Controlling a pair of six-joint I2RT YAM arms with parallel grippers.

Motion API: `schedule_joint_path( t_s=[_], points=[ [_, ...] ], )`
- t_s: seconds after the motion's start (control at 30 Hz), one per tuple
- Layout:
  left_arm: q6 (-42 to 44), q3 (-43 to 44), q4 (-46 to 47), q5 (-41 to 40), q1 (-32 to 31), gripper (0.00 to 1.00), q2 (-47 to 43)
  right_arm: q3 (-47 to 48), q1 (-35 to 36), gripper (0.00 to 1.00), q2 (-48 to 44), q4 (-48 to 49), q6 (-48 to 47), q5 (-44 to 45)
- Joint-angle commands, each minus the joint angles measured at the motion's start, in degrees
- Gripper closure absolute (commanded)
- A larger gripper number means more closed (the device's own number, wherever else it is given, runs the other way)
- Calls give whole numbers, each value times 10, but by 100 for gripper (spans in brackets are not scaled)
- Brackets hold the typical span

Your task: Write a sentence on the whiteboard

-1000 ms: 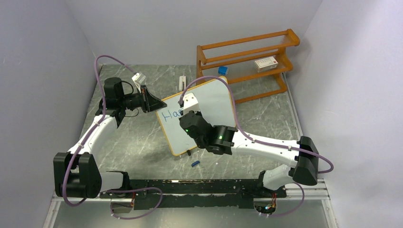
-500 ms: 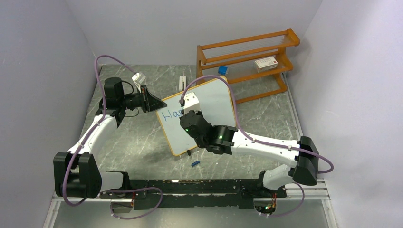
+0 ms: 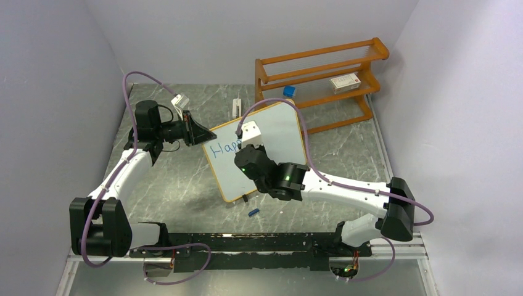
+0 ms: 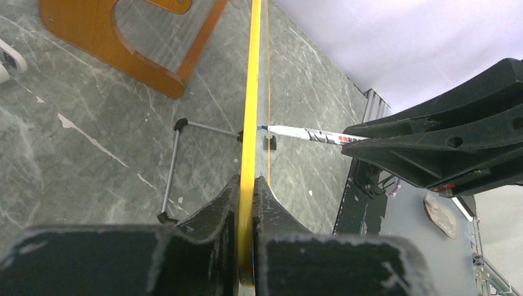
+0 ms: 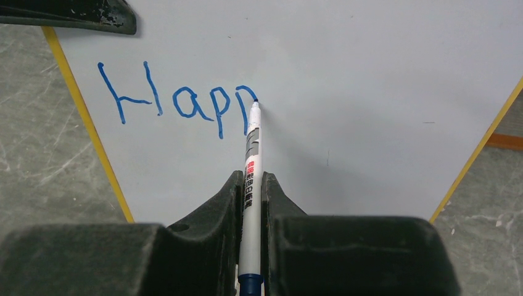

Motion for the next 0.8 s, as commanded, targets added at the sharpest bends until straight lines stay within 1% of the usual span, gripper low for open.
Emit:
schedule_joint_path(
  t_s=[0.0,0.2,0.43,0.77],
  points=[
    [22,0,-16,2,-12,95,9,-11,-7,100,-10,-14,21,6],
    [21,0,-16,3,-12,95,9,-19,-6,100,-14,-1,21,-28],
    [22,1,-16,3,-12,95,9,-18,-6,100,-16,7,14,-49],
    [23,1,-18,2,-12,95,9,-23,-6,100,-38,4,10,-12]
  ],
)
